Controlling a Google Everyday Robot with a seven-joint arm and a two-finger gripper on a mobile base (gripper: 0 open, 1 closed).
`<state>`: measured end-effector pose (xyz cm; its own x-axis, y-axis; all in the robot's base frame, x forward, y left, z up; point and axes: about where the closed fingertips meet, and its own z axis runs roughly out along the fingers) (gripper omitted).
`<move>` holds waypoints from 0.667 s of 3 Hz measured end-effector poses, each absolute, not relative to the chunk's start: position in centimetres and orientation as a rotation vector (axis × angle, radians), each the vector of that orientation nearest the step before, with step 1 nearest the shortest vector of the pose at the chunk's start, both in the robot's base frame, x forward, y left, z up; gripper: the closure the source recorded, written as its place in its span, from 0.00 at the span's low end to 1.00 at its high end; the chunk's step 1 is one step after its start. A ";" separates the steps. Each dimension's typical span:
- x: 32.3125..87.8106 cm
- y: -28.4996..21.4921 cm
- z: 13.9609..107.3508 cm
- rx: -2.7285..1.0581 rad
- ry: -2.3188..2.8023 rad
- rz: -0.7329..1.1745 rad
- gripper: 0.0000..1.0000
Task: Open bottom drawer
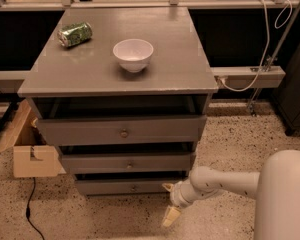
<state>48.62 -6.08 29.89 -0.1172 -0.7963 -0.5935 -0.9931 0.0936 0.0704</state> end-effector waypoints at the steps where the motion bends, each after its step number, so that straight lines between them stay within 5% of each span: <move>1: 50.1 -5.6 27.7 -1.793 1.929 0.594 0.00; 2: 52.7 -5.7 25.0 -1.827 1.872 0.517 0.00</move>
Offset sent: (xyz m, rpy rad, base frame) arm 0.0806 -0.0006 -0.0767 -0.0599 -0.2247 0.0750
